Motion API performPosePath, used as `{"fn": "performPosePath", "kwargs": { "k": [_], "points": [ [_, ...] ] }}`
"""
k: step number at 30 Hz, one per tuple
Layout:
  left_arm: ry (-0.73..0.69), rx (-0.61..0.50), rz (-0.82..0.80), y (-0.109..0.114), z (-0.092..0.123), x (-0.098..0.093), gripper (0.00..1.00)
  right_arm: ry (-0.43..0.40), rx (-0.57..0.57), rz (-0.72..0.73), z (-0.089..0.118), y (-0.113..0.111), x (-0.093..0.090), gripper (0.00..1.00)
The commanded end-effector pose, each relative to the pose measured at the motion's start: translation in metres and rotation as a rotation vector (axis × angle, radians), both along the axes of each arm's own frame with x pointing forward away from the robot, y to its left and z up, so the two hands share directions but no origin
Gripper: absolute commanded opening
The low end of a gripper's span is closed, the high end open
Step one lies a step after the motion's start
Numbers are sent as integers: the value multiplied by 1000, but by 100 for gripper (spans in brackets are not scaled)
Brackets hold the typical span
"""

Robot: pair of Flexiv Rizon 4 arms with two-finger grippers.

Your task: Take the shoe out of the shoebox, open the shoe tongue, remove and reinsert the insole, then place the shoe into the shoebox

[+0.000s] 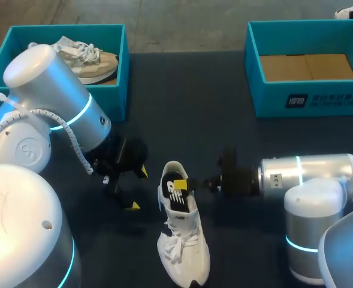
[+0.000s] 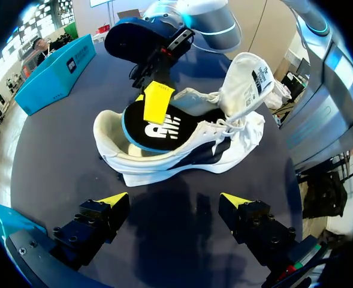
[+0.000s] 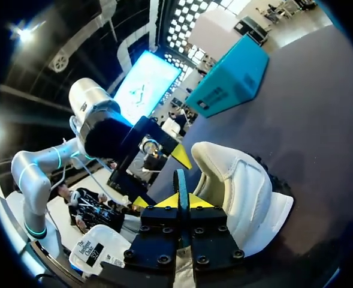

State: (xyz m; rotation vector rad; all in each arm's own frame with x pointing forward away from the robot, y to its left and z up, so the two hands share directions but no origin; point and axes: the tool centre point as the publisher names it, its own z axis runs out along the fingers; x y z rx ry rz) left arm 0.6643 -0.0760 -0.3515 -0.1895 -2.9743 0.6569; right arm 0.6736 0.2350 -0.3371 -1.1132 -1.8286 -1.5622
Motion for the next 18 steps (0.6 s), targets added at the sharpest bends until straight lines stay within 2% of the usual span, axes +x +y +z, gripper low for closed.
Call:
{"fn": "performPosePath", "kwargs": {
  "k": [1, 2, 3, 4, 5, 18],
  "points": [
    [-3, -1, 1, 1, 0, -2, 100, -17, -12, -14, 10, 0, 0, 46],
    [-3, -1, 1, 1, 0, -2, 100, -23, -15, -19, 11, -1, 1, 49],
    [-3, -1, 1, 1, 0, -2, 100, -33, -16, -24, 13, -1, 2, 60],
    [-3, -1, 1, 1, 0, -2, 100, -42, -16, -30, 14, -2, 3, 82],
    [-3, -1, 1, 1, 0, -2, 100, -45, -16, -34, 15, -2, 4, 86],
    [-3, -1, 1, 1, 0, -2, 100, -74, -50, -68, 29, -13, 12, 82]
  ]
}}
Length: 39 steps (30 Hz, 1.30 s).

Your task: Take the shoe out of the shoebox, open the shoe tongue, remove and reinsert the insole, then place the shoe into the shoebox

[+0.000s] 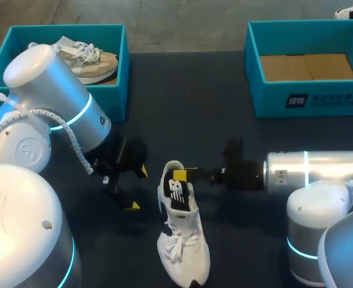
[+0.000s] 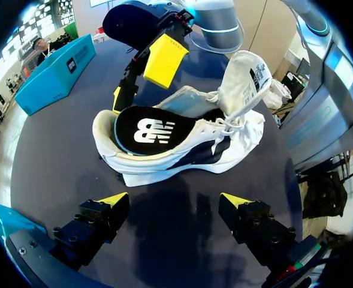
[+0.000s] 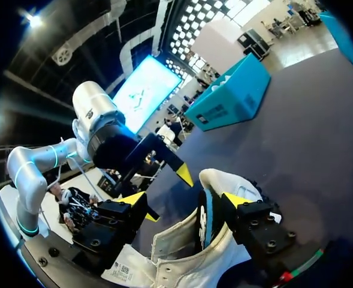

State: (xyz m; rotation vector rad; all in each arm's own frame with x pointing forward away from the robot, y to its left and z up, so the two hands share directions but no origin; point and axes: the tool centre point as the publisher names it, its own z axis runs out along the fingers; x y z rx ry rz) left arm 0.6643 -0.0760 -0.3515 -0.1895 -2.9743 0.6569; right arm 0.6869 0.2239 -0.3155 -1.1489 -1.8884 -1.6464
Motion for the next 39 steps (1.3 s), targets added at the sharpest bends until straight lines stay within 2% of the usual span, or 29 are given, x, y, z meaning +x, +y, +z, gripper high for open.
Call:
{"fn": "performPosePath", "kwargs": {
  "k": [1, 8, 11, 18, 22, 23, 24, 27, 29, 34, 39],
  "points": [
    [-3, -1, 1, 1, 0, -2, 100, 8, -27, -5, 8, -3, -2, 81],
    [-3, -1, 1, 1, 0, -2, 100, 25, -85, -4, 22, -9, -6, 78],
    [-3, -1, 1, 1, 0, -2, 100, 41, -117, -3, 28, -10, -10, 80],
    [-3, -1, 1, 1, 0, -2, 100, 115, -214, -38, 42, -15, -19, 76],
    [-3, -1, 1, 1, 0, -2, 100, 150, -266, -66, 45, -16, -22, 59],
    [-3, -1, 1, 1, 0, -2, 100, 152, -273, -70, 46, -16, -23, 49],
    [-3, -1, 1, 1, 0, -2, 100, 157, -283, -76, 47, -15, -24, 46],
    [-3, -1, 1, 1, 0, -2, 100, 168, -309, -87, 49, -14, -25, 27],
    [-11, -11, -30, -1, 8, -3, 100, 177, -328, -91, 50, -11, -26, 0],
    [-16, -2, -95, 3, 30, -1, 100, 200, -360, -94, 52, -5, -28, 0],
    [-29, 9, -134, 22, 51, 8, 100, 237, -411, -113, 54, 0, -32, 0]
  ]
}}
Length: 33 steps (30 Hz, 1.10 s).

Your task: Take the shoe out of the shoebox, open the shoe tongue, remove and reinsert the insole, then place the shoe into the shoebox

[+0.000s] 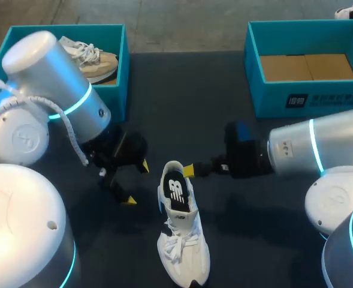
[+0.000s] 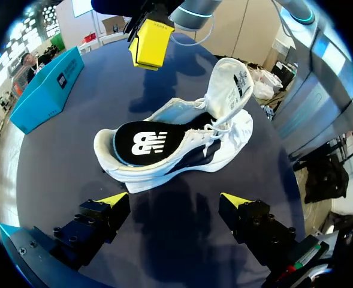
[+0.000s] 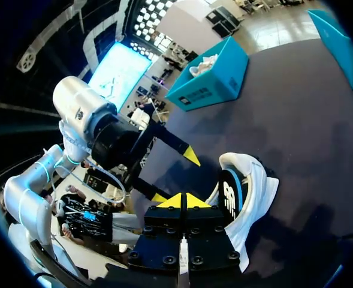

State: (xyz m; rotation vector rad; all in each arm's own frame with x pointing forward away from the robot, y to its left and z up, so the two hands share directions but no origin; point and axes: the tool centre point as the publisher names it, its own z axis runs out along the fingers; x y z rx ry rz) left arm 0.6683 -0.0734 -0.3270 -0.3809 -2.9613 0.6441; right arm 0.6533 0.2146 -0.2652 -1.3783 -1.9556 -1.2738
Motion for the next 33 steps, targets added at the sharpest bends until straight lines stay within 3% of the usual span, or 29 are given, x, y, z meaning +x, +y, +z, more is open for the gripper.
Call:
{"fn": "performPosePath", "kwargs": {
  "k": [1, 19, 33],
  "points": [
    [-1, 13, -21, 23, 29, 6, 100, 9, -207, -85, 4, 10, 0, 0],
    [-45, 0, -191, 92, 58, 36, 100, 9, -207, -85, 4, 10, 0, 0],
    [-47, 47, -186, 116, 71, 68, 100, 96, -395, -139, -34, 39, 1, 0]
  ]
}}
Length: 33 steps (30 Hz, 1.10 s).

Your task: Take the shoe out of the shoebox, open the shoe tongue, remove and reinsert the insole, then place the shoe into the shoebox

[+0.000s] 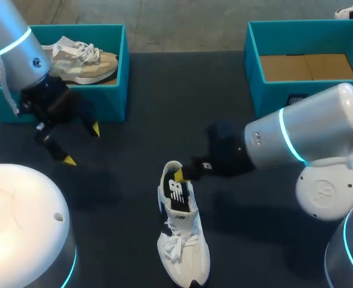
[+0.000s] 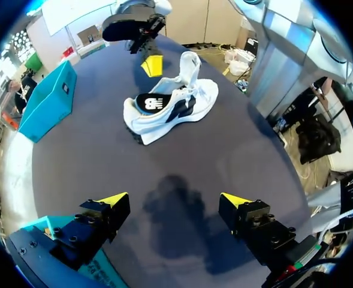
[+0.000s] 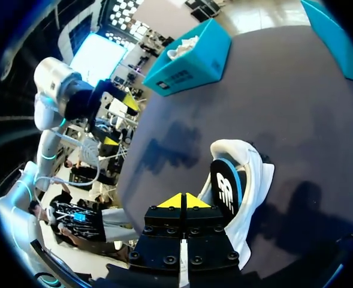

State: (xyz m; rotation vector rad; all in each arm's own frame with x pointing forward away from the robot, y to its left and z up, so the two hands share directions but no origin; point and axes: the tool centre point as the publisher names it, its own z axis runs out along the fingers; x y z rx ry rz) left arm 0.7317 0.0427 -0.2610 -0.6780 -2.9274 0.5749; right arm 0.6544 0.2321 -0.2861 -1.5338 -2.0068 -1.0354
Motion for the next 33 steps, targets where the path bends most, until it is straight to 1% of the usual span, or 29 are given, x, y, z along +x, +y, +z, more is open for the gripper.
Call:
{"fn": "performPosePath", "kwargs": {
  "k": [1, 3, 16, 18, 21, 23, 28, 30, 33],
  "points": [
    [-1, 21, 11, 1, 7, 6, 100, -19, -249, -101, -15, 23, 0, 0],
    [-1, 21, 11, 1, 7, 6, 100, -14, -270, -117, -19, 24, 0, 0],
    [-1, 21, 11, 1, 7, 6, 100, -14, -270, -117, -19, 24, 0, 0],
    [-1, 21, 11, 1, 7, 6, 100, -4, -286, -107, -22, 28, 5, 0],
    [-1, 21, 11, 1, 7, 6, 100, -9, -286, -105, -24, 30, 7, 0],
    [-1, 21, 11, 1, 7, 6, 100, -12, -307, -114, -24, 29, 8, 0],
    [-1, 21, 11, 1, 7, 6, 100, -14, -399, -136, -19, 26, 7, 0],
    [-1, 21, 11, 1, 7, 6, 100, -16, -412, -137, -19, 26, 6, 0],
    [-1, 21, 11, 1, 7, 6, 100, -21, -462, -161, -20, 26, 3, 0]
  ]
}}
